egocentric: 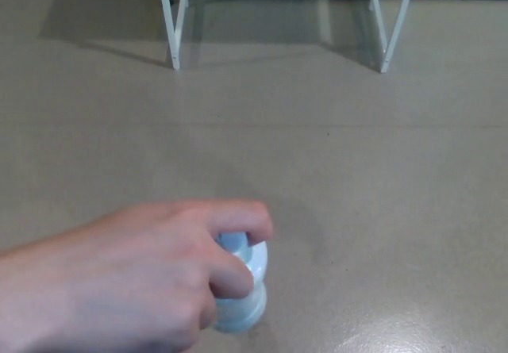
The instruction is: The robot picks up a bottle from a person using its left hand and walk towards the table in frontand put the bottle on the table.
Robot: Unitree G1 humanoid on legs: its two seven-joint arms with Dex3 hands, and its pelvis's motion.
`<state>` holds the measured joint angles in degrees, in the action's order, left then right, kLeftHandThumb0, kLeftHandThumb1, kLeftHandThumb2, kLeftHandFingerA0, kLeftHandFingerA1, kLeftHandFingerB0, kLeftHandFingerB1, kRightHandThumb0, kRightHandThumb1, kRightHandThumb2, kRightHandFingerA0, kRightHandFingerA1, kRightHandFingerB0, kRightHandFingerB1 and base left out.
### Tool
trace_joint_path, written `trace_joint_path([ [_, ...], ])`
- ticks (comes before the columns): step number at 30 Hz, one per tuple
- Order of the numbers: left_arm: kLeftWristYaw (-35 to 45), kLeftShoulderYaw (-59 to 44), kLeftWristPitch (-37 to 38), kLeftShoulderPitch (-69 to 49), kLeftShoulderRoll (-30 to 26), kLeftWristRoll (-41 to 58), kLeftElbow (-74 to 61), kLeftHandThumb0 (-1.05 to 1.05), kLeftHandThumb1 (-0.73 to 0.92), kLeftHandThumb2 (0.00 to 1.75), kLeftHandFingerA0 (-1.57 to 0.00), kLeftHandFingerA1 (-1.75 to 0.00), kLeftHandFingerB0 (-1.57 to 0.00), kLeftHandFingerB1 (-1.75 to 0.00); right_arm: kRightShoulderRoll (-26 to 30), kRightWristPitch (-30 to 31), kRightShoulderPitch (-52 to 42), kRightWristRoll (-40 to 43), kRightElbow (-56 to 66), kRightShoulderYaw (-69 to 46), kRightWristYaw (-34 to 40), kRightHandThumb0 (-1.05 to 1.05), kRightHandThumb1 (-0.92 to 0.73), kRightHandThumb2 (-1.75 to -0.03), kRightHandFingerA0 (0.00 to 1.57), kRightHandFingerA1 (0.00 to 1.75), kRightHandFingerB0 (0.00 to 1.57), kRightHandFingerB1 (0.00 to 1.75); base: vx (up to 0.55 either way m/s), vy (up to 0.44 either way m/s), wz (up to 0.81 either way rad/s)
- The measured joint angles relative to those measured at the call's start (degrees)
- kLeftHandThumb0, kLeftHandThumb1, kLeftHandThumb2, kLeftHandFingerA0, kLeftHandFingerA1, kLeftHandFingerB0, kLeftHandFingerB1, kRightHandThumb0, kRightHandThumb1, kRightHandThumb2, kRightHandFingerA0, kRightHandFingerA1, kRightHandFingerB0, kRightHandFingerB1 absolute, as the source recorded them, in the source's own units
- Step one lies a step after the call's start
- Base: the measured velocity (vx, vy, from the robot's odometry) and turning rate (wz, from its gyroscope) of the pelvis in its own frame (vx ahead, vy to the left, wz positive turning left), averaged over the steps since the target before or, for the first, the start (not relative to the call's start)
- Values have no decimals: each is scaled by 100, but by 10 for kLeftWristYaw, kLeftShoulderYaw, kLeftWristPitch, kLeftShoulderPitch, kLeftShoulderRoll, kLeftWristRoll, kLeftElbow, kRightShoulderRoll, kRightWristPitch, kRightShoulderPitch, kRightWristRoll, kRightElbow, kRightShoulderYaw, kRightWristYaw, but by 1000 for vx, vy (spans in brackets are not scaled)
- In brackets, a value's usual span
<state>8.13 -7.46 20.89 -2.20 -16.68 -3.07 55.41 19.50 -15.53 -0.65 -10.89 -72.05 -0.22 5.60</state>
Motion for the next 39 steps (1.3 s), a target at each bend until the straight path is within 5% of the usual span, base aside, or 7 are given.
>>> trace_joint_path([
  [25,120,96,-37,-117,-33,65,-612,-61,35,81,0,-38,0,-14,0,3,15,1,0,-5,-9,-26,-64,-59,67,46,47,38,0,0,0],
  [26,125,101,-43,-118,-40,67,-639,-71,42,58,-5,-33,0,-18,0,3,16,2,0,-5,-11,-26,-64,-59,66,46,46,38,0,0,0],
  [27,130,106,-48,-119,-44,68,-658,-60,36,79,-1,-35,0,-13,0,4,16,2,0,-6,-12,-25,-65,-59,67,47,46,38,0,0,0],
  [33,165,135,-103,-119,-90,90,-776,-59,36,79,-1,-41,0,-14,2,13,21,3,-1,-13,-26,-27,-64,-59,68,48,48,39,0,0,0],
  [36,180,140,-127,-119,-107,100,-807,-67,42,54,-7,-37,0,-20,5,15,25,4,-1,-16,-32,-28,-64,-59,68,48,48,38,0,0,0],
  [37,187,142,-140,-118,-112,107,-820,-56,33,78,-1,-42,0,-18,7,17,26,4,-2,-17,-34,-27,-64,-59,67,48,47,39,0,0,0],
  [39,197,144,-156,-118,-121,117,-835,-56,33,78,-1,-42,0,-18,9,19,27,4,-2,-18,-37,-27,-64,-59,67,48,47,39,0,0,0],
])
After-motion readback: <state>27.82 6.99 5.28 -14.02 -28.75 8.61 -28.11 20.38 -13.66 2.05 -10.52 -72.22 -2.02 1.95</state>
